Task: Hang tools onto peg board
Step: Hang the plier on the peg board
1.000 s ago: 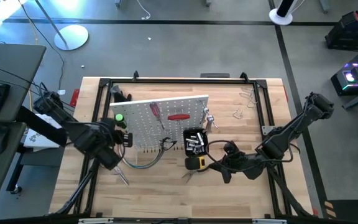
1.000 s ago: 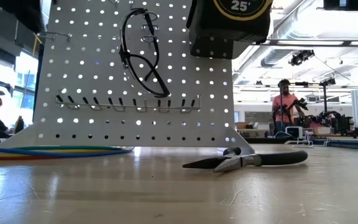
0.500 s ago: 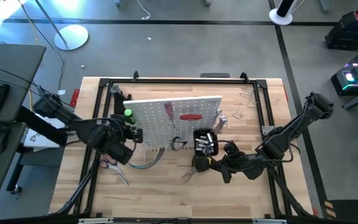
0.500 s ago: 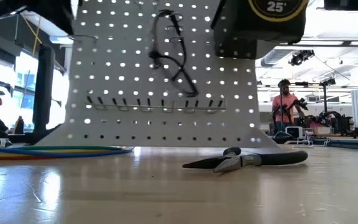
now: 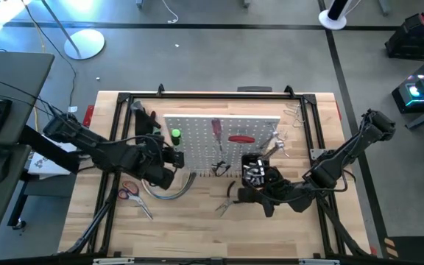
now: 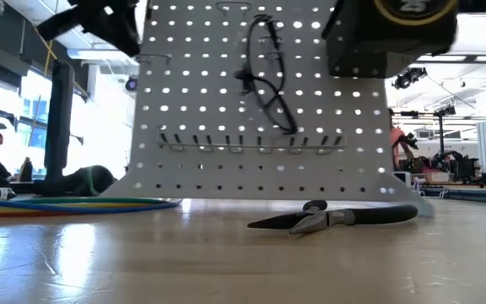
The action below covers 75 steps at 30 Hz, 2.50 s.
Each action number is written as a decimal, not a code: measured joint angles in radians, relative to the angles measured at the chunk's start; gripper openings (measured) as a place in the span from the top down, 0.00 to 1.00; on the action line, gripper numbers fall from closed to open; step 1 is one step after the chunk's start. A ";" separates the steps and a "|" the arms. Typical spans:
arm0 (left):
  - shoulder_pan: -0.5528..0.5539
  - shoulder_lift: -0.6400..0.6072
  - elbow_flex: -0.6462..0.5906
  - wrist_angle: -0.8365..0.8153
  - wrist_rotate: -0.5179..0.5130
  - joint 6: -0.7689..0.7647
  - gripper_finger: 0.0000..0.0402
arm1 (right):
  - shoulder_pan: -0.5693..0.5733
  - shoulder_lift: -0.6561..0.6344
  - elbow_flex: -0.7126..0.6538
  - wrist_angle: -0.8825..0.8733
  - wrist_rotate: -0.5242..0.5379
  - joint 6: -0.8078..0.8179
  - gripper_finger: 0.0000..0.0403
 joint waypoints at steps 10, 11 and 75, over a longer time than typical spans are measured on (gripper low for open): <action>0.015 -0.077 0.000 -0.127 0.032 0.106 1.00 | -0.001 -0.004 0.000 0.000 -0.006 -0.044 1.00; 0.015 -0.092 0.000 -0.156 0.033 0.106 1.00 | 0.003 -0.009 0.000 -0.001 -0.023 -0.056 1.00; -0.308 -0.253 0.000 -0.094 0.224 0.127 1.00 | 0.338 -0.077 0.003 -0.320 -0.028 0.242 1.00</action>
